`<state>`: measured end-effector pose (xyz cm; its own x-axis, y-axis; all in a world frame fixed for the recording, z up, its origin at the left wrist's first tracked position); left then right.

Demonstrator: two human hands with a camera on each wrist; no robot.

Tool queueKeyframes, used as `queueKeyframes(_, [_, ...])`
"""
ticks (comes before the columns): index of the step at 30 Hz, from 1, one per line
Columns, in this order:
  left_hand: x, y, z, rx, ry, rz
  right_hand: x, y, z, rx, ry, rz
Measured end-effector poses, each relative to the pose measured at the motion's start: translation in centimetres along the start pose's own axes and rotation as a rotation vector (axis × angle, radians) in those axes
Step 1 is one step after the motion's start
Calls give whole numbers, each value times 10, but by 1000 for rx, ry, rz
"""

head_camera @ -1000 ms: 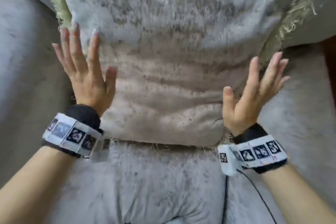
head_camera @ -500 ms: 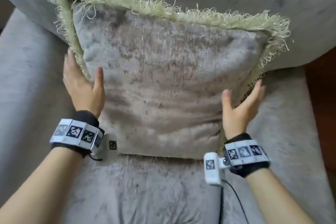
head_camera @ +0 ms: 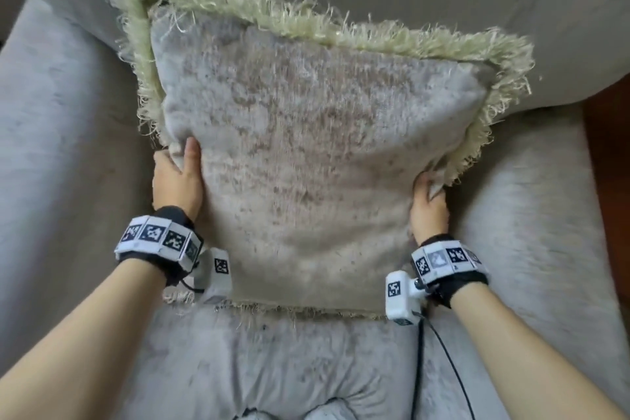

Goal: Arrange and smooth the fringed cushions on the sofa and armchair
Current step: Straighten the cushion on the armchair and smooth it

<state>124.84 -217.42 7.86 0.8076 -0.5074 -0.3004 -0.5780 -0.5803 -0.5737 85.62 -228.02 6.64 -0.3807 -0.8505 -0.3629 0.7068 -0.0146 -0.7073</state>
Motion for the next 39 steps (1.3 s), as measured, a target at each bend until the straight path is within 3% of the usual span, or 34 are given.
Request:
queueKeyframes(1, [2, 1, 0, 7, 21, -20, 0, -1, 3, -72, 1, -42])
queueKeyframes(3, [-3, -9, -16, 48, 174, -182, -13, -22, 25, -137, -162, -329])
queueKeyframes(5, [-28, -23, -58, 23, 513, -354, -53, -48, 65, -34, -549, -592])
queueKeyframes(6, [-45, -21, -82, 33, 730, -365, -74, -50, 87, -18, -755, -626])
queueKeyframes(8, [-67, 11, -113, 269, 1089, -204, -97, -25, 127, -249, -1091, -545])
queueKeyframes(9, [-66, 35, -115, 453, 1142, -54, -91, 0, 137, -479, -1172, -442])
queueKeyframes(11, [-41, 63, -105, 694, 995, 203, -50, 33, 135, -851, -1092, -156])
queueKeyframes(12, [-33, 60, -103, 695, 912, 204, -36, 30, 131, -845, -1022, -133])
queueKeyframes(14, [-29, 33, -118, 552, 888, 2, -35, 2, 134, -584, -936, -270])
queueKeyframes(16, [-49, 5, -130, 396, 968, -182, -62, -27, 134, -276, -970, -451])
queueKeyframes(17, [-52, 6, -132, 425, 998, -202, -70, -25, 134, -305, -1002, -460])
queueKeyframes(18, [-48, 19, -128, 504, 991, -130, -70, -9, 132, -465, -1027, -397])
queueKeyframes(20, [-28, 54, -106, 667, 876, 140, -45, 29, 122, -744, -973, -134])
queueKeyframes(21, [-19, 61, -103, 686, 842, 170, -33, 38, 123, -779, -917, -99])
queueKeyframes(23, [-17, 51, -119, 616, 892, 95, -33, 26, 129, -627, -885, -151])
queueKeyframes(25, [-40, 20, -133, 446, 1023, -106, -62, -10, 132, -358, -945, -371])
queueKeyframes(27, [-49, 16, -126, 470, 1084, -119, -71, -18, 129, -375, -1003, -425])
queueKeyframes(29, [-31, 44, -97, 687, 978, 102, -40, 9, 122, -674, -984, -258])
queueKeyframes(30, [-13, 50, -81, 731, 856, 199, -22, 17, 118, -739, -927, -167])
queueKeyframes(32, [6, 41, -78, 690, 719, 142, -8, 7, 122, -685, -815, -191])
queueKeyframes(33, [2, 31, -84, 587, 740, 70, -13, -8, 123, -560, -806, -316])
queueKeyframes(35, [-39, 22, -100, 432, 939, -37, -52, -26, 126, -353, -892, -479])
queueKeyframes(37, [-79, 45, -108, 542, 1249, 22, -87, 3, 129, -556, -1185, -385])
queueKeyframes(38, [-76, 57, -105, 629, 1282, 60, -84, 23, 130, -733, -1304, -301])
queueKeyframes(39, [-59, 62, -99, 673, 1166, 103, -64, 34, 128, -842, -1344, -215])
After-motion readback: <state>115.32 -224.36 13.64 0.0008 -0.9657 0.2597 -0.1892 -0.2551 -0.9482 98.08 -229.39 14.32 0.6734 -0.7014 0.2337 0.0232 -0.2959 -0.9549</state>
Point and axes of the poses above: each hand's wrist, its own x-axis towards the middle knuckle, its own y-axis out of the palm, z = x × y, the point moved 6 cm from there along x, towards the middle knuckle, and after that the axes turned 6 degrees about -x, right-handed, at the moved point
